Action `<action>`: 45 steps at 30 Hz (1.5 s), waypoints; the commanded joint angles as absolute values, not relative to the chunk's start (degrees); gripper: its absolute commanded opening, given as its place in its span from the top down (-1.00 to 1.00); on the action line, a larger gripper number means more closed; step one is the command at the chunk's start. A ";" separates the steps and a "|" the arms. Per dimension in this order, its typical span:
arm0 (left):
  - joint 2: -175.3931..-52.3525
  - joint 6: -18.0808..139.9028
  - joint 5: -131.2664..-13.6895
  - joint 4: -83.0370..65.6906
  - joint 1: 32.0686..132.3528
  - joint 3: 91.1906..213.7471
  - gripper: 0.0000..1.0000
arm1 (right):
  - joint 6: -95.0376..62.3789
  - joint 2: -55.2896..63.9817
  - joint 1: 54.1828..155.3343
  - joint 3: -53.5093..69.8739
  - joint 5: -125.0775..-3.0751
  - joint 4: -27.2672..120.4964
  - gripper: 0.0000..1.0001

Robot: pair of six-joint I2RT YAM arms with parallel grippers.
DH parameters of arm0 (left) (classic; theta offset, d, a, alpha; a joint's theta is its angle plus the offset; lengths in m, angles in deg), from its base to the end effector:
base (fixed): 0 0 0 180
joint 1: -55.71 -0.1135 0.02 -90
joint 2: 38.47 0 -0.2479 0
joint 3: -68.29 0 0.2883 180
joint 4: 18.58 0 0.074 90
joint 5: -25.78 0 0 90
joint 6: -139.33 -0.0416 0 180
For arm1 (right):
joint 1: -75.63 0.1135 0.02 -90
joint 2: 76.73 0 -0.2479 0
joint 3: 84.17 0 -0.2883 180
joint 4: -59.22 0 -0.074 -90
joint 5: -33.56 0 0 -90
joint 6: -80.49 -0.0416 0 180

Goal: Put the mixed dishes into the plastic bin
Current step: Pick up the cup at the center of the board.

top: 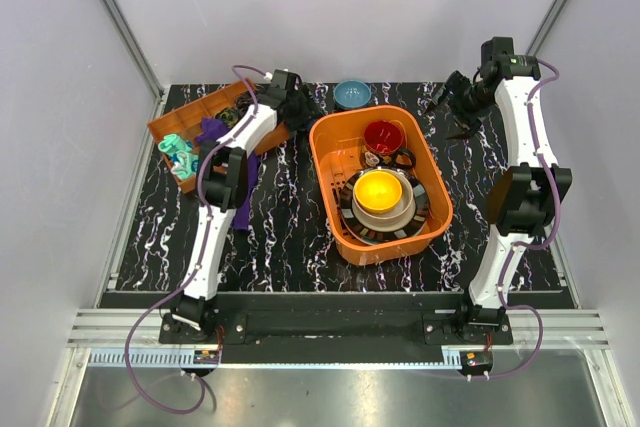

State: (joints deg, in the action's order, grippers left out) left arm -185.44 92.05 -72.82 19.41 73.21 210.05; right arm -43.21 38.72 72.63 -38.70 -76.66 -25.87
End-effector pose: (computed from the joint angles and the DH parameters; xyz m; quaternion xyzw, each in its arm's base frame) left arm 0.5693 -0.1860 0.1436 -0.1707 0.8996 -0.2582 0.3081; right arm 0.4451 -0.0089 0.3283 0.2685 0.9255 0.2197 0.1518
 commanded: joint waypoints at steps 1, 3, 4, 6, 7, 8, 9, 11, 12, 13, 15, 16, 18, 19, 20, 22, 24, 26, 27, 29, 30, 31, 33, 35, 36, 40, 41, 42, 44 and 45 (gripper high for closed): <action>-181.73 91.70 -74.58 18.74 71.80 210.55 1.00 | -43.79 37.44 72.73 -37.91 -78.06 -23.81 -0.71; -181.12 91.69 -75.90 18.39 71.62 210.55 1.00 | -44.05 37.17 72.73 -37.04 -78.41 -22.93 -0.71; -180.94 91.69 -76.34 18.22 71.53 210.47 1.00 | -44.06 37.17 72.73 -36.77 -78.58 -22.40 -0.71; -180.24 91.69 -77.57 17.69 71.27 210.47 1.00 | -44.32 37.08 72.73 -36.33 -78.93 -21.96 -0.71; -179.97 91.69 -77.84 17.60 71.18 210.47 1.00 | -44.41 37.08 72.73 -36.33 -78.85 -21.61 -0.71; -179.71 91.61 -78.10 17.51 71.18 210.47 1.00 | -44.49 37.26 72.73 -36.42 -79.02 -21.43 -0.71; -179.10 91.26 -78.45 17.51 71.09 210.47 1.00 | -44.58 37.35 72.73 -36.42 -79.20 -21.43 -0.71; -178.48 91.34 -79.07 17.25 71.09 210.46 1.00 | -44.67 37.70 72.73 -36.77 -79.37 -20.91 -0.71; -178.13 91.52 -80.03 16.99 71.01 210.47 1.00 | -44.67 37.79 72.73 -36.86 -79.46 -20.73 -0.71; -177.60 91.61 -80.30 16.90 71.00 210.55 1.00 | -44.76 37.87 72.73 -37.03 -79.55 -20.47 -0.71; -176.90 91.69 -81.18 16.55 71.00 210.55 1.00 | -44.93 38.23 72.73 -37.38 -79.81 -20.20 -0.71; -176.29 91.69 -81.27 16.37 71.00 210.55 1.00 | -44.93 38.40 72.73 -37.73 -79.99 -19.94 -0.71; -175.84 91.52 -81.62 16.46 71.09 211.08 1.00 | -45.11 38.84 72.73 -38.09 -80.16 -19.76 -0.71; -175.49 91.43 -81.62 16.81 70.92 211.34 1.00 | -45.11 38.93 72.73 -38.26 -80.43 -19.50 -0.71; -174.88 91.43 -81.62 16.81 70.83 211.52 1.00 | -45.28 39.19 72.73 -38.44 -80.60 -19.41 -0.71; -174.17 91.34 -81.62 16.98 70.65 211.61 1.00 | -45.29 39.63 72.73 -38.61 -80.95 -19.06 -0.71; -172.94 91.17 -81.44 17.07 70.39 211.87 1.00 | -45.46 39.72 72.73 -38.53 -81.22 -18.62 -0.71; -171.81 90.64 -81.18 17.77 70.21 212.48 1.00 | -45.64 39.90 72.73 -38.61 -81.48 -18.27 -0.71; -171.45 90.55 -81.09 17.95 70.04 212.66 1.00 | -45.72 39.90 72.73 -38.62 -81.57 -18.09 -0.71; -170.31 90.20 -81.44 18.48 69.77 212.84 1.00 | -45.73 40.16 72.73 -38.70 -81.83 -17.74 -0.71; -169.08 89.85 -81.53 18.65 69.69 212.84 1.00 | -45.90 40.25 72.73 -38.70 -81.84 -17.48 -0.71; -168.38 89.59 -81.79 19.26 69.69 212.66 1.00 | -45.90 40.42 72.73 -38.96 -81.92 -17.22 -0.71; -166.01 88.45 -82.50 20.06 69.69 212.14 1.00 | -45.90 40.77 72.73 -39.58 -82.01 -17.04 -0.71; -163.90 87.57 -83.02 20.41 69.69 210.04 1.00 | -45.73 41.21 72.73 -40.55 -82.01 -17.04 -0.71; -162.93 87.22 -83.11 20.50 69.69 209.33 1.00 | -45.73 41.48 72.73 -40.81 -81.92 -17.04 -0.71; -158.27 85.46 -83.03 23.13 69.69 207.04 1.00 | -45.64 42.27 72.73 -42.04 -82.19 -16.77 -0.71; -157.74 84.67 -82.76 23.66 69.69 206.60 1.00 | -45.72 42.27 72.73 -42.04 -82.19 -16.60 -0.71; -157.21 84.23 -82.67 24.27 69.69 206.25 1.00 | -45.90 42.36 72.73 -42.13 -82.27 -16.25 -0.71; -155.89 82.91 -82.06 26.21 69.69 205.55 1.00 | -46.16 42.71 72.73 -42.22 -82.54 -15.90 -0.71; -155.37 82.56 -81.71 26.91 69.69 205.28 1.00 | -46.25 42.71 72.73 -42.22 -82.63 -15.46 -0.71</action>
